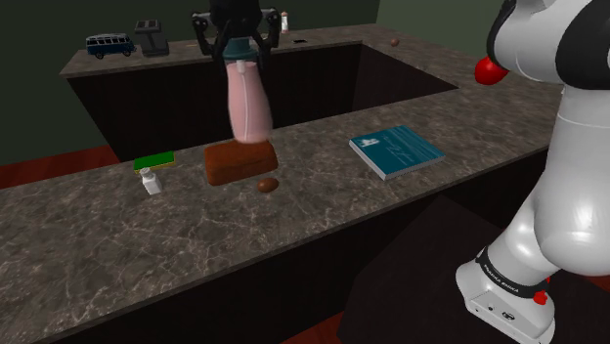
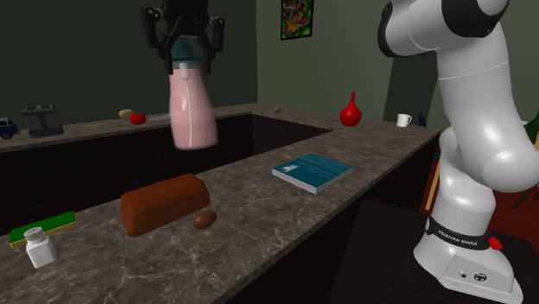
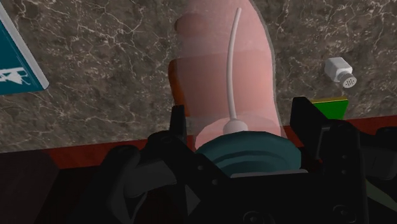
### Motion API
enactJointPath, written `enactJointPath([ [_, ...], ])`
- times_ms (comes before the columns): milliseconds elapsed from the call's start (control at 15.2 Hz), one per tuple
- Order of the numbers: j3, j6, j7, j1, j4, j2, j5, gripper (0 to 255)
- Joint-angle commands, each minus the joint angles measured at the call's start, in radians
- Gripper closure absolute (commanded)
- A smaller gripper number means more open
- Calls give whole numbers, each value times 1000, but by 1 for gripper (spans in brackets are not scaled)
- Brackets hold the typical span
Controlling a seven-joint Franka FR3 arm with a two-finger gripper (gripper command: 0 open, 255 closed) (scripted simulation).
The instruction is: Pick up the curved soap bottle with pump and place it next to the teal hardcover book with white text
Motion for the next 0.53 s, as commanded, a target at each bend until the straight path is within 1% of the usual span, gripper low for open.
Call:
enactJointPath([
  [0, 3, 50, -28, -72, -126, -94, 55, 255],
  [198, -15, 119, -97, -165, -305, -239, 145, 255],
  [330, -39, 154, -151, -208, -403, -327, 199, 255],
  [462, -70, 181, -207, -241, -489, -406, 246, 255],
])
